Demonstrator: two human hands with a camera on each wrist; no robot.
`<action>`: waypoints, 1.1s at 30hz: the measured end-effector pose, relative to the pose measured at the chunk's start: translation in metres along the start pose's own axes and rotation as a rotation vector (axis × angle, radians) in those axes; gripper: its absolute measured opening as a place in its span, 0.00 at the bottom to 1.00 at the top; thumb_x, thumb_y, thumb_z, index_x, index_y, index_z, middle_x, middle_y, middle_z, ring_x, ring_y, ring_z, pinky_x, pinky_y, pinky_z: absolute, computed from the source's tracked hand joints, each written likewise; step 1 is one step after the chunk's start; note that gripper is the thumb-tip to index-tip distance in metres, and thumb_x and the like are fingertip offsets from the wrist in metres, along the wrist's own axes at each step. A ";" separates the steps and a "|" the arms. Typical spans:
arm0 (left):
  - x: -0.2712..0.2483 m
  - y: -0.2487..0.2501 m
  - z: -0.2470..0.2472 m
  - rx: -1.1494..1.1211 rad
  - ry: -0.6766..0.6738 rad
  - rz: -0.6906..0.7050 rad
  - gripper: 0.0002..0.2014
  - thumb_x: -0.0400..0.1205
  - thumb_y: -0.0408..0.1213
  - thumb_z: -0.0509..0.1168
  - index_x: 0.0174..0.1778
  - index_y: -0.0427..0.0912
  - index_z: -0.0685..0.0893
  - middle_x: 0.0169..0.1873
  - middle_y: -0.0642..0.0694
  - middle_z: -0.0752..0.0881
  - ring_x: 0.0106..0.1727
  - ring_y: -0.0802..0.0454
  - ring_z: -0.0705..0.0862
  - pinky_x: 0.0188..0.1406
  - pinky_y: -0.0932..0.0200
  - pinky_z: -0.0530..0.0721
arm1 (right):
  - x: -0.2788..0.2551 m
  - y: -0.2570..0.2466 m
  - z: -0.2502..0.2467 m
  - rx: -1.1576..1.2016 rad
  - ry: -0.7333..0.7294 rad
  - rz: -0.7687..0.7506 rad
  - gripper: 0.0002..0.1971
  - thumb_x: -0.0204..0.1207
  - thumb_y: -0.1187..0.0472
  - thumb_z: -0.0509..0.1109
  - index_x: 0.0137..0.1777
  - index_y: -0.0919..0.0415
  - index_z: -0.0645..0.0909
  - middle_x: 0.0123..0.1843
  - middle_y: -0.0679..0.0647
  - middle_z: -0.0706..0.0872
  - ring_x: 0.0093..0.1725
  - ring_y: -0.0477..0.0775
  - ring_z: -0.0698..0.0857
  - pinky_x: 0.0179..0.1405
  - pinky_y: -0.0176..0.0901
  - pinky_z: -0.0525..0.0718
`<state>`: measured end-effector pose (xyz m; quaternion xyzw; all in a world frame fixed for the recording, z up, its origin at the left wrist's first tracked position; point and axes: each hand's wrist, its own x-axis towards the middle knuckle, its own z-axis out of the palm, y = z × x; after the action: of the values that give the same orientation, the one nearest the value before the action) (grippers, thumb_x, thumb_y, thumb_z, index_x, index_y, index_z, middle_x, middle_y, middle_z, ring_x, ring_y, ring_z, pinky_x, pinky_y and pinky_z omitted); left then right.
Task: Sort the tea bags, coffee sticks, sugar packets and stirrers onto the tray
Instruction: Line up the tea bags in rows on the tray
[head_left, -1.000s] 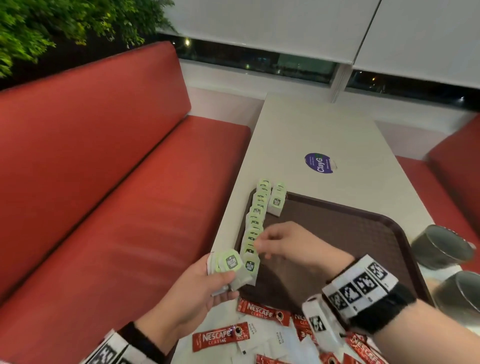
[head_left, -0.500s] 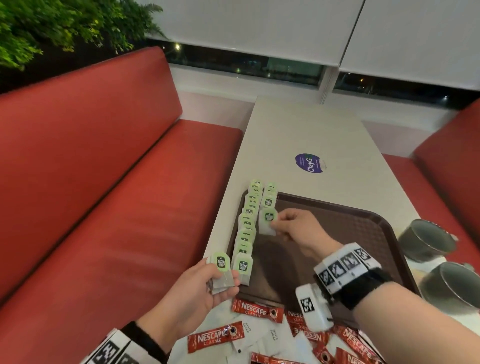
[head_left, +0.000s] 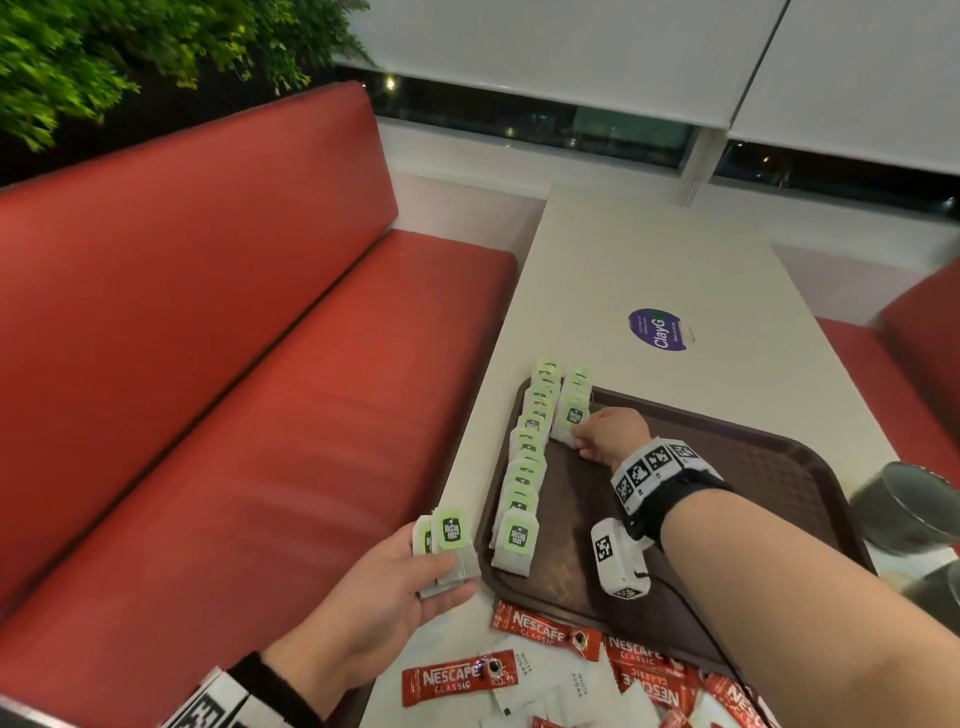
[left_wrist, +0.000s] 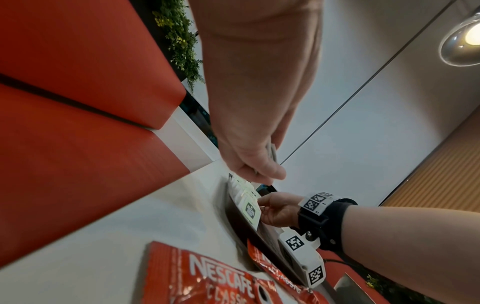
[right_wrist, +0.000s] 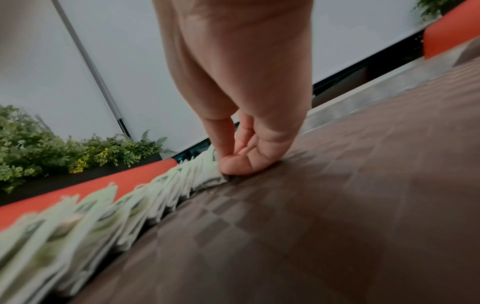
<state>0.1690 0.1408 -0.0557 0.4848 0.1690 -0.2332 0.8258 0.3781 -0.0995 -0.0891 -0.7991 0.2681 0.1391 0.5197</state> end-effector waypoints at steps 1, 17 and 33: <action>0.000 0.000 -0.001 0.001 0.002 0.002 0.14 0.82 0.22 0.60 0.63 0.34 0.80 0.55 0.33 0.88 0.52 0.41 0.88 0.41 0.58 0.89 | 0.001 -0.001 0.001 -0.016 0.003 0.002 0.07 0.75 0.72 0.71 0.40 0.63 0.77 0.33 0.60 0.83 0.30 0.52 0.83 0.42 0.44 0.87; 0.004 0.003 0.019 0.062 -0.041 0.065 0.15 0.80 0.24 0.64 0.62 0.40 0.81 0.51 0.42 0.91 0.50 0.49 0.90 0.44 0.59 0.87 | -0.154 0.023 0.004 -0.204 -0.520 -0.417 0.08 0.71 0.52 0.77 0.42 0.57 0.89 0.35 0.55 0.88 0.35 0.48 0.83 0.39 0.44 0.82; 0.009 0.000 0.020 0.028 -0.034 -0.025 0.22 0.84 0.18 0.50 0.74 0.35 0.69 0.58 0.32 0.84 0.58 0.42 0.86 0.50 0.54 0.88 | -0.086 0.017 -0.026 0.054 -0.036 -0.290 0.07 0.72 0.68 0.75 0.35 0.62 0.81 0.25 0.53 0.81 0.23 0.45 0.74 0.22 0.33 0.71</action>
<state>0.1775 0.1208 -0.0509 0.4901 0.1575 -0.2541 0.8188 0.2967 -0.1040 -0.0484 -0.8126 0.1444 0.0697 0.5604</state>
